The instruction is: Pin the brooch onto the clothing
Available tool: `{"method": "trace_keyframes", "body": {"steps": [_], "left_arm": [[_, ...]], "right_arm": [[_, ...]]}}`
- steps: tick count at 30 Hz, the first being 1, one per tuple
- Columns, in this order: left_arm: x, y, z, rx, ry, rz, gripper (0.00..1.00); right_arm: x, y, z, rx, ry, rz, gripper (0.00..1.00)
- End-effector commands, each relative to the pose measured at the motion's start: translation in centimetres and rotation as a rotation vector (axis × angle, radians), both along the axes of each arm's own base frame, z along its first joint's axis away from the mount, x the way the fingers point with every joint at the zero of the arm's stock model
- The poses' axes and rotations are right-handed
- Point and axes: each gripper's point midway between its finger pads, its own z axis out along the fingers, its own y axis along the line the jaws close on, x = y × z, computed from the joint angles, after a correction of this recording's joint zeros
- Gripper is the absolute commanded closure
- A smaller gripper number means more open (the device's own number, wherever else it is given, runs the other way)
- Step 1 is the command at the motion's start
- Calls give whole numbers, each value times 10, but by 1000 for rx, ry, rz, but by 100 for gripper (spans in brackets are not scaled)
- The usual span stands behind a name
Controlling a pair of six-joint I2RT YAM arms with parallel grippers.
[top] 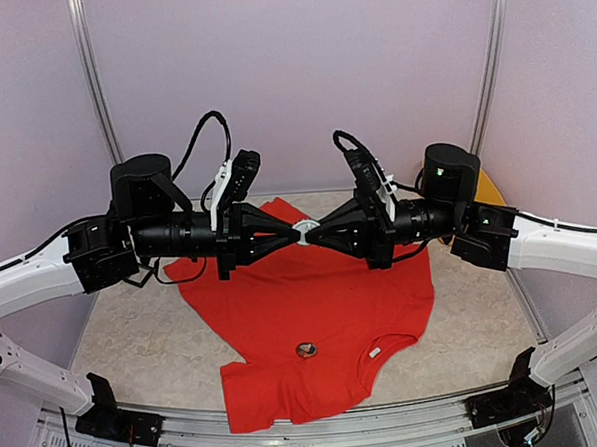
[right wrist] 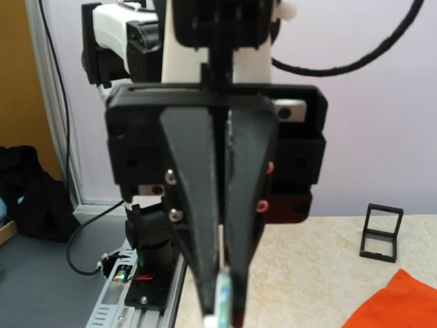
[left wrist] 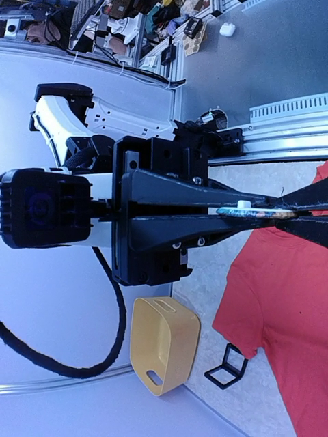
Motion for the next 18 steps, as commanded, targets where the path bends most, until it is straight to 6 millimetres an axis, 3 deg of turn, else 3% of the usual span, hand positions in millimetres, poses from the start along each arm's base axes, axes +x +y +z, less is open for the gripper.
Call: {"method": "trace_keyframes", "body": {"steps": [1,6,12,15,18], "left_arm": [[-23,-2,-1,-8,-79,-103,100],[-41,-6,-1,-4,-135,-157,100],[-45,-10,-4,6,-145,-167,100],[-47,-12,-5,10,-146,-169,100],[-49,-14,-6,22,-155,-169,100]], "right_arm": [[1,-1,8,15,-14,-23,99],[15,2,4,-11,1,-96,100],[28,4,0,-34,17,-157,100],[39,5,-5,-56,33,-216,98],[46,3,-7,-65,39,-254,89]]}}
